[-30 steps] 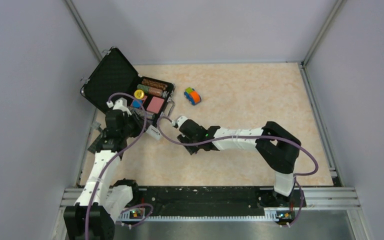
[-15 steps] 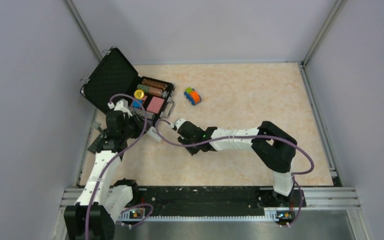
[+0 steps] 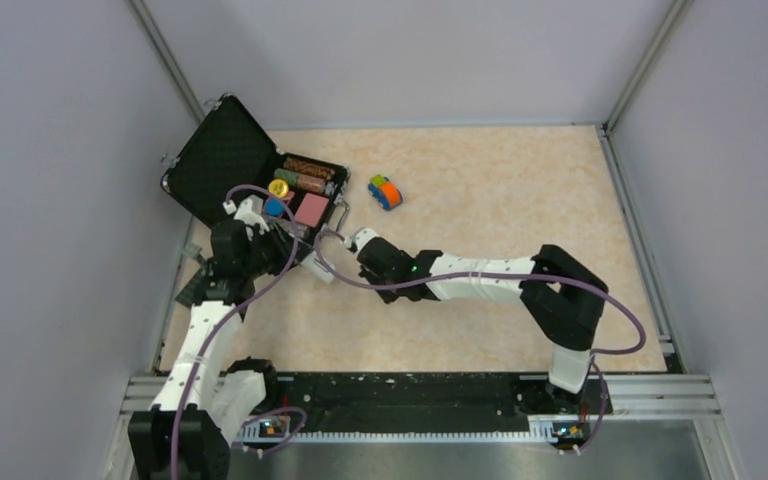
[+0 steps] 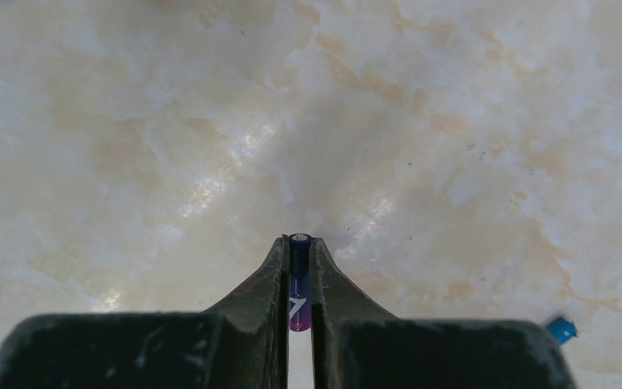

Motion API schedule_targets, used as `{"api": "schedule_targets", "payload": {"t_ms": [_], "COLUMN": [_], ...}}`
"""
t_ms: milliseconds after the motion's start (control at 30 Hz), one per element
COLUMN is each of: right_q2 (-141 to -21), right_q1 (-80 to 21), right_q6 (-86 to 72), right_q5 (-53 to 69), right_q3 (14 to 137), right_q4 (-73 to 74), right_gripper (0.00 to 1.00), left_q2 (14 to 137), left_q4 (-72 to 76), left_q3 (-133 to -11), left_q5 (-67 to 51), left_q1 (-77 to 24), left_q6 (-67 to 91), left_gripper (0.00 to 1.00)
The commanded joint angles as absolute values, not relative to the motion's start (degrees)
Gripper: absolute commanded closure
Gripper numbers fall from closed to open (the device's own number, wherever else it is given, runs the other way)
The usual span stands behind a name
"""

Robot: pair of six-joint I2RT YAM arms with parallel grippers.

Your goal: Load the batteries into the remote control

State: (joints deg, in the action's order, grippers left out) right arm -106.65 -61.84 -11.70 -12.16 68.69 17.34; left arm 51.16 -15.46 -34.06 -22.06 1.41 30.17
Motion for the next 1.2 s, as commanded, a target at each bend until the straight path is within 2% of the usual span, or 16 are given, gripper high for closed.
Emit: {"api": "schedule_targets", "payload": {"t_ms": [0,233,367,733,1167], "right_q2": [-95.44,-83.91,-80.89,-81.28,-83.51], "right_q1": [-62.62,-62.63,-62.59,-62.64,-62.93], "right_q6": [-13.62,-14.42,-14.90,-17.26,-16.58], "right_q5": [-16.12,-18.58,-16.32,-10.93,-7.41], "right_q3": [69.59,68.77,68.85,65.54,64.27], "right_q4": [14.81,8.40,4.14,-7.50,-9.29], "right_gripper": [0.97,0.97,0.97,0.96,0.96], "left_q2": [52.69,59.54,61.20,63.30,65.98], "left_q4": [-7.48,-10.00,-12.56,-17.30,-22.14], "left_q3": [-35.88,-41.79,-43.88,-47.43,-50.10], "left_q5": [-36.46,-47.82,-49.75,-52.27,-53.89], "left_q1": [1.54,0.87,0.27,-2.64,-2.72], "left_q6": [32.56,41.58,46.21,50.49,49.93], "left_gripper": [1.00,1.00,1.00,1.00,1.00]}}
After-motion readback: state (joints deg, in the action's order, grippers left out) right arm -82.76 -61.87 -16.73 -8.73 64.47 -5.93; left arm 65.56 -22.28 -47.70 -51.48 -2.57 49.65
